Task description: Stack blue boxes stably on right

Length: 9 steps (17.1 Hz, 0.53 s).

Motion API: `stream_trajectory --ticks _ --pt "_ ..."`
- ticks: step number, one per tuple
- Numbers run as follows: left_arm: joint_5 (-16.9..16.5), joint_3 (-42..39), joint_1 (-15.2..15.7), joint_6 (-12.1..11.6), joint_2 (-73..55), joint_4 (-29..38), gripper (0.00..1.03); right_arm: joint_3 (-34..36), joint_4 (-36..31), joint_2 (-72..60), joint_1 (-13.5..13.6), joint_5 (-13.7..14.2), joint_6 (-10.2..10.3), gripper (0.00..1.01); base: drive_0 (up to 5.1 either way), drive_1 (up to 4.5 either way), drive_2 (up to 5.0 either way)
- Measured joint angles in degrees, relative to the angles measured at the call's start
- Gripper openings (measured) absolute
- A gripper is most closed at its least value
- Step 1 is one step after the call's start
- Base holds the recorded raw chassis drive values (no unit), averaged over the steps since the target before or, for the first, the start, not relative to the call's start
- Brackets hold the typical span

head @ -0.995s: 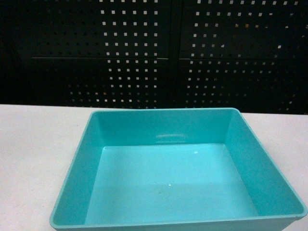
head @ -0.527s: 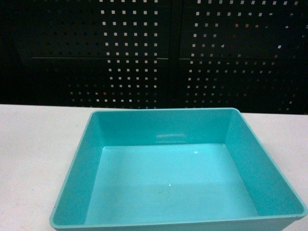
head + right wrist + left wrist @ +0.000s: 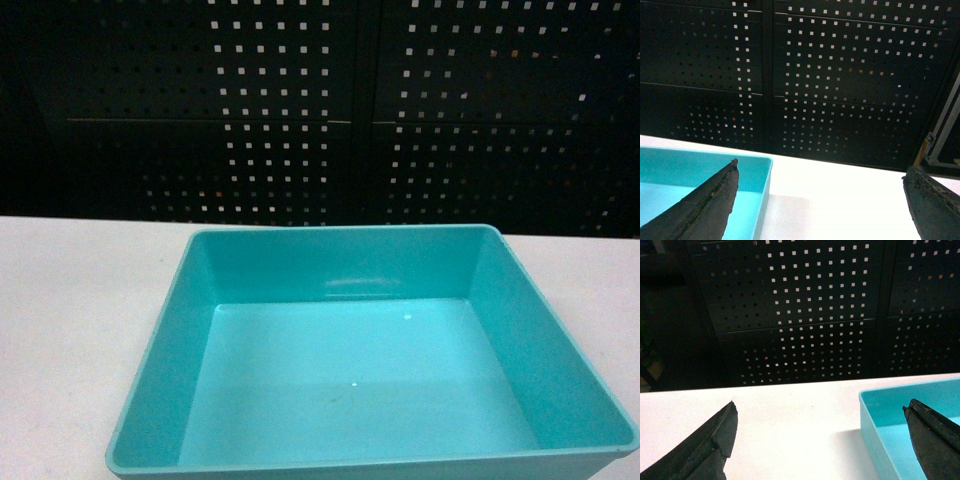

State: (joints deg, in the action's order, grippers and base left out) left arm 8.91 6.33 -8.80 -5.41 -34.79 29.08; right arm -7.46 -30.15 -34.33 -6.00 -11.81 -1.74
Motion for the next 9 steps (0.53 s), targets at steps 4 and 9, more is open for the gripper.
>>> stream_trajectory --ticks 4,9 --pt "-2.84 12.83 0.13 -0.83 -17.55 -0.33 0.98 -10.60 -0.46 -17.86 5.42 -0.44 -3.89 0.98 0.0 0.00 0.0" --pt "-2.78 26.60 -0.52 1.55 -33.03 -6.34 0.98 -23.45 2.82 -32.28 7.98 -1.25 -6.54 0.98 0.0 0.00 0.0"
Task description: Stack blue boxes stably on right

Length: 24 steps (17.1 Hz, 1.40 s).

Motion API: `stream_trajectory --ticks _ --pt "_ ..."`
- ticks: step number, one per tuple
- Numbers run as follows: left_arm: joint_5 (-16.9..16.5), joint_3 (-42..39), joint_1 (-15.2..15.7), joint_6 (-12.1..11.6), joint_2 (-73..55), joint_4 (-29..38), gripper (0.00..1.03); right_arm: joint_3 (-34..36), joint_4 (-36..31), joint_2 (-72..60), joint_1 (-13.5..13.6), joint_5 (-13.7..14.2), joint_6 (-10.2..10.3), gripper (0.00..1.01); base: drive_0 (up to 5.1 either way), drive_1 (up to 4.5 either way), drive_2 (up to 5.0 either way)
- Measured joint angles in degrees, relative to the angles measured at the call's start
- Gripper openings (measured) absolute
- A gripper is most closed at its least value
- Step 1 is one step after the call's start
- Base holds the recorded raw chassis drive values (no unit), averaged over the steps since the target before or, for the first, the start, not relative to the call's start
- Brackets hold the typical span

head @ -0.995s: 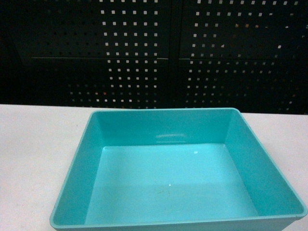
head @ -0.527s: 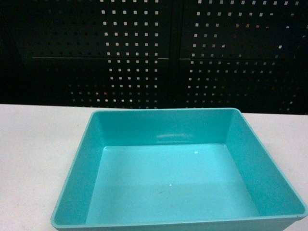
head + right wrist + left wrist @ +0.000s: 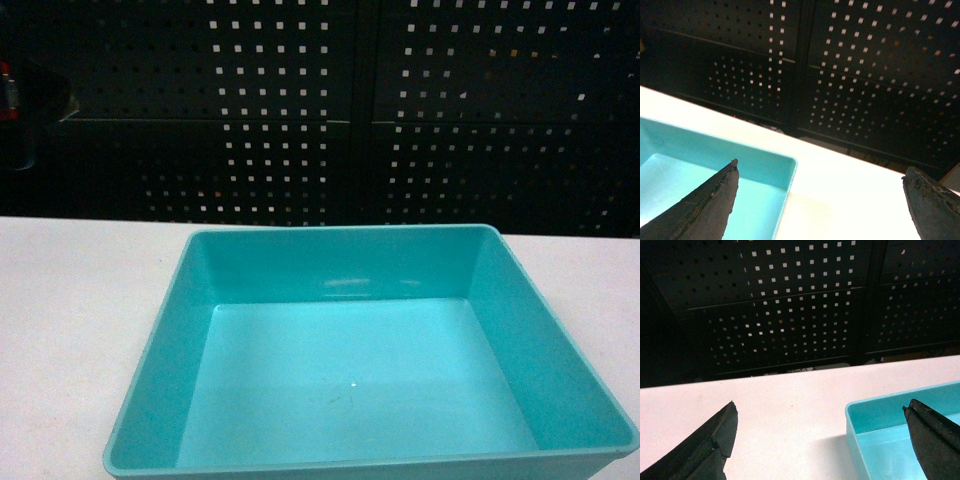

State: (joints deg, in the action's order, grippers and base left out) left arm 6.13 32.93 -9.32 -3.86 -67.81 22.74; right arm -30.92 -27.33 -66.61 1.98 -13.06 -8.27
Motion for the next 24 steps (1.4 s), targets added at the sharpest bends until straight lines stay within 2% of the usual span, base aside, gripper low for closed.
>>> stream_trajectory --ticks 2,6,8,9,12,13,15,17,22,23,24 --pt "-0.59 3.41 0.07 0.90 -5.38 -1.66 0.98 -3.41 1.33 -4.87 1.46 0.04 -1.36 0.98 0.0 0.00 0.0" --pt "0.48 12.70 -0.52 0.04 -17.40 -3.76 0.98 -12.87 4.31 -16.74 4.24 1.77 -5.49 0.98 0.0 0.00 0.0" --pt "2.12 14.43 -2.10 -0.61 -21.31 -6.75 0.98 -15.37 5.86 -21.35 5.22 2.75 -7.91 0.98 0.0 0.00 0.0" --pt "2.32 14.91 -3.04 -0.13 -22.56 -9.55 0.98 -15.85 6.84 -22.86 5.84 2.95 -8.83 0.98 0.0 0.00 0.0" --pt "3.76 14.95 -5.22 2.16 -26.40 -11.13 0.98 -15.85 5.31 -26.47 6.54 4.57 -11.17 0.98 0.0 0.00 0.0" --pt "3.80 14.95 -5.60 3.17 -27.67 -11.96 0.98 -15.85 4.94 -27.89 6.69 4.74 -11.32 0.98 0.0 0.00 0.0" --pt "6.45 13.66 -6.45 5.46 -30.86 -10.80 0.98 -15.69 4.74 -32.28 6.58 4.92 -11.76 0.98 0.0 0.00 0.0" --pt "7.10 12.46 -6.84 8.09 -32.02 -10.73 0.98 -13.66 3.19 -35.78 5.81 5.27 -12.33 0.98 0.0 0.00 0.0" --pt "7.48 10.34 -8.11 11.45 -32.87 -9.79 0.98 -10.23 0.24 -40.17 3.98 6.14 -13.42 0.98 0.0 0.00 0.0" --pt "7.54 10.32 -8.33 11.63 -32.98 -9.81 0.98 -9.77 -0.17 -40.74 3.98 6.14 -13.20 0.95 0.0 0.00 0.0" --pt "7.54 10.29 -8.61 11.82 -33.07 -9.81 0.98 -9.18 -1.05 -41.09 4.07 6.12 -12.63 0.84 0.0 0.00 0.0"
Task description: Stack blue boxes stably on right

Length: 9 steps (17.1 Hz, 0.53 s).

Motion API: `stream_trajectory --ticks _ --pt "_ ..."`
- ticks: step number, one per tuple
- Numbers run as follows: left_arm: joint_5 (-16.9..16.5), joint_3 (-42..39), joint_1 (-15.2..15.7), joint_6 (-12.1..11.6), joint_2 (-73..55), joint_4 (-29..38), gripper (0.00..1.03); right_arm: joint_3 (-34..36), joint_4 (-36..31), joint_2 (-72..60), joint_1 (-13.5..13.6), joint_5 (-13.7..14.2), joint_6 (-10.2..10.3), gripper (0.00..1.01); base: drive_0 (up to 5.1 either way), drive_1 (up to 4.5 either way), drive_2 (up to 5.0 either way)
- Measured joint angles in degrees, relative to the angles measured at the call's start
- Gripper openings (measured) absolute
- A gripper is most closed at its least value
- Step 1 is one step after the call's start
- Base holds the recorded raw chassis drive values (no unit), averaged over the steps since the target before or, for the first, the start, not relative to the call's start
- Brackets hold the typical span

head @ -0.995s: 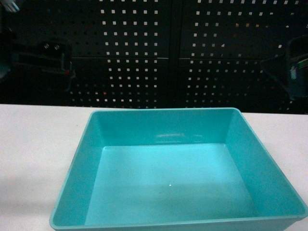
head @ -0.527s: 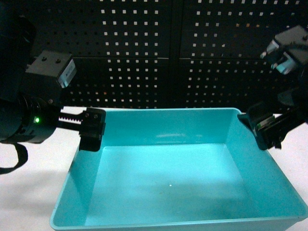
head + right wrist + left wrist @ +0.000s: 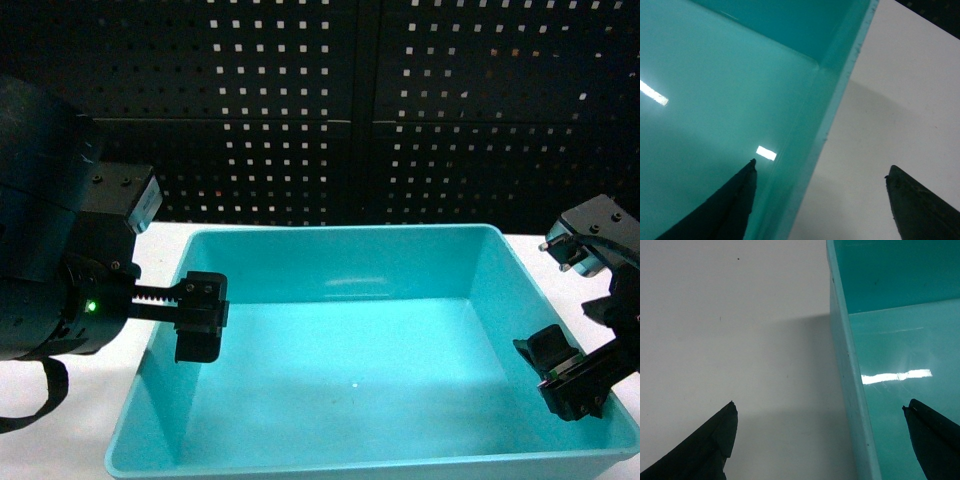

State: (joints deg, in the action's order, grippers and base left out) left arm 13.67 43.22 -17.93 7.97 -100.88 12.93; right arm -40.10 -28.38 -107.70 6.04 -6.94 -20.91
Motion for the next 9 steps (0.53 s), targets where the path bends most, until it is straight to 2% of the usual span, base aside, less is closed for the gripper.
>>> stream_trajectory --ticks 6,8,9 --pt "0.81 -0.33 -0.52 0.72 0.00 -0.28 0.98 2.01 -2.29 -0.26 1.62 1.11 2.60 0.24 0.0 0.00 0.0" --pt "1.42 -1.16 -0.70 1.22 0.13 -1.53 0.98 2.21 -3.10 -0.26 1.81 0.44 8.24 0.11 0.0 0.00 0.0" --pt "1.64 -1.44 -0.74 1.95 0.39 -2.29 0.98 2.23 -3.34 -0.26 1.84 0.33 9.90 0.09 0.0 0.00 0.0"
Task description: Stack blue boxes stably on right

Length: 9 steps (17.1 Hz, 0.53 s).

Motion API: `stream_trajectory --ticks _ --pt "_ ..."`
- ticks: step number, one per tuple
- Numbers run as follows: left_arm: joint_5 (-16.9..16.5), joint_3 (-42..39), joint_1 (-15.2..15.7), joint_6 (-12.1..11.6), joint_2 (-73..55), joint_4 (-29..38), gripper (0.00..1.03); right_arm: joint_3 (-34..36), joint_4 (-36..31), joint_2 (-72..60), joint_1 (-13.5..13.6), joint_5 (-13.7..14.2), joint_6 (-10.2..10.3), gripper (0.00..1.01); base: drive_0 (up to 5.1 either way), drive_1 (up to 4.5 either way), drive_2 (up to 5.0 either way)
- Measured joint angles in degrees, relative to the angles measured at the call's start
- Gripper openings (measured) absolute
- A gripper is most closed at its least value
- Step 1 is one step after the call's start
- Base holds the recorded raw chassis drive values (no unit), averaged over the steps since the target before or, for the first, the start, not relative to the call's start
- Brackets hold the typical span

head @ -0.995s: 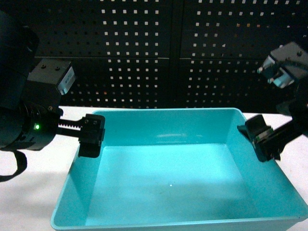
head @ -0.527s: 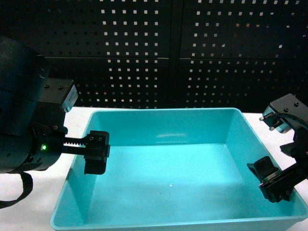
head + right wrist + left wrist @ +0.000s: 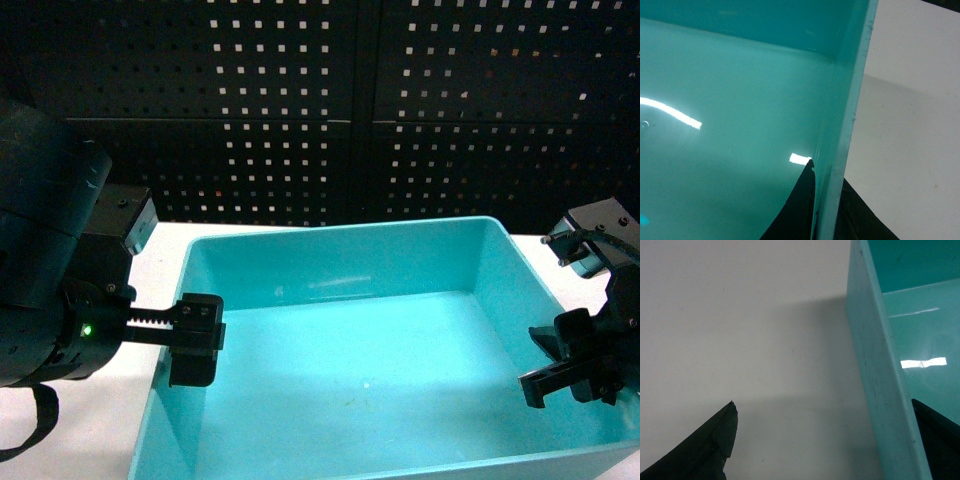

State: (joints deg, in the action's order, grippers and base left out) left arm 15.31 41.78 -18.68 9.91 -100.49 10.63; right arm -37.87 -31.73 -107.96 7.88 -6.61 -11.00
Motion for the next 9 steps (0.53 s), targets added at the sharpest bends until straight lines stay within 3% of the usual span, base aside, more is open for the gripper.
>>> stream_trajectory --ticks 3,6,7,9 --pt "1.88 -0.42 -0.55 3.76 0.46 -0.81 0.98 0.77 -0.87 0.00 0.24 0.17 2.27 0.08 0.0 0.00 0.0" --pt "0.94 -0.48 -0.57 8.35 -0.81 -2.95 0.98 0.87 -1.33 0.00 1.07 0.70 2.43 0.08 0.0 0.00 0.0" --pt "0.39 -0.61 -0.81 10.62 -1.40 -3.89 0.95 0.87 -1.42 0.00 1.20 0.83 2.43 0.08 0.0 0.00 0.0" --pt "-1.42 -0.66 -1.79 14.51 -2.14 -5.05 0.75 0.87 -1.57 0.00 1.53 0.90 2.43 0.08 0.0 0.00 0.0"
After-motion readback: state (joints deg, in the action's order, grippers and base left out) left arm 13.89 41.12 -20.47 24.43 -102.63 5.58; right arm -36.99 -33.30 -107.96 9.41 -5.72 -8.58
